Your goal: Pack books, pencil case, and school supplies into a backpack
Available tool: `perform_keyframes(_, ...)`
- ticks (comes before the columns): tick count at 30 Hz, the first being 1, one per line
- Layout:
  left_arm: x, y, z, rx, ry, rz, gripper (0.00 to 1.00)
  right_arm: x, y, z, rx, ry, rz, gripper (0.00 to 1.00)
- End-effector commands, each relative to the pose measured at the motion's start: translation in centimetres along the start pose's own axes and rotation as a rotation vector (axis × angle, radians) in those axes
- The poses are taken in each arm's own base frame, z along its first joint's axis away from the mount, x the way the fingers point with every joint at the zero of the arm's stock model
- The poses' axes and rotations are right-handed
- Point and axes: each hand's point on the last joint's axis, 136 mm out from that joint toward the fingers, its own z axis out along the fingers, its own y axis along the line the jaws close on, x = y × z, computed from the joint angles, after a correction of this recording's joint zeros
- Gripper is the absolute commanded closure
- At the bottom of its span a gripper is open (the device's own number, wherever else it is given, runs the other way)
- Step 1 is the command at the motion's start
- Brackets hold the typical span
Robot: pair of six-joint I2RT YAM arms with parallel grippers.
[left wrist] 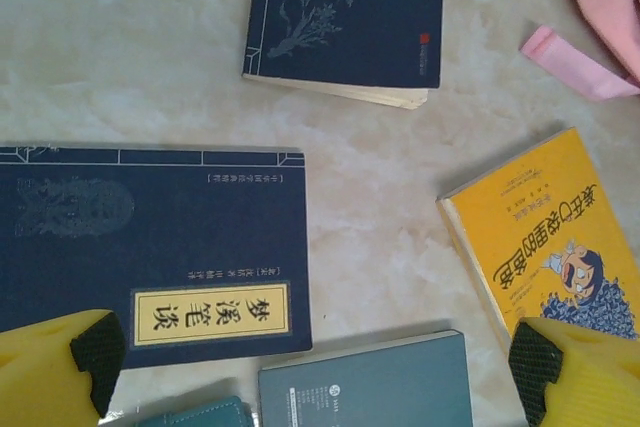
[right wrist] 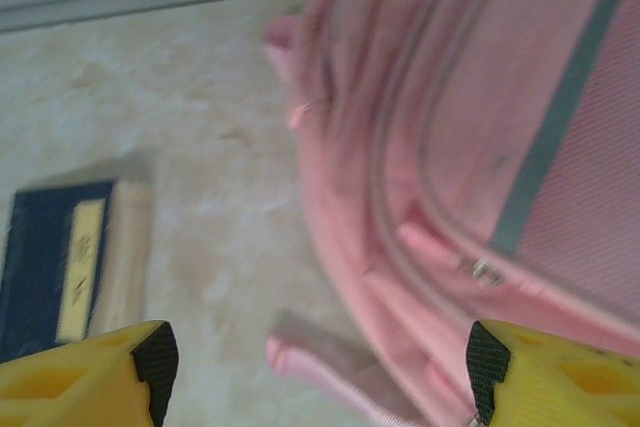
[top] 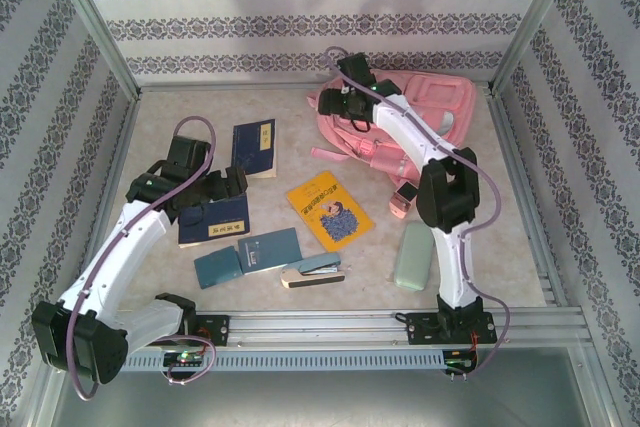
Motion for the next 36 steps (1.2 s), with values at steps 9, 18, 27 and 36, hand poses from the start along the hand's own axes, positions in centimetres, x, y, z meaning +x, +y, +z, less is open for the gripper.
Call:
perform_keyframes(9, -0.6, 0.1, 0.1, -0.006, -0.020, -0.007, 0.01, -3.5, -4.5, 6.0, -0.044, -0.018, 0.252, 0.28)
perform_keyframes(18, -0.3, -0.5, 0.4, 0.031, -0.002, 0.006, 0.02, -4.1, -3.8, 9.1, -0.185, 0.010, 0.216, 0.54)
perform_keyframes(27, -0.6, -0.5, 0.5, 0.026, -0.009, -0.001, 0.04, -7.3, -1.7, 4.0, -0.263, -0.050, 0.086, 1.00)
perform_keyframes(36, -1.4, 0.3, -0.4, -0.014, -0.057, -0.031, 0.04, -10.0, 7.5, -9.7, -0.537, -0.196, -0.320, 1.00)
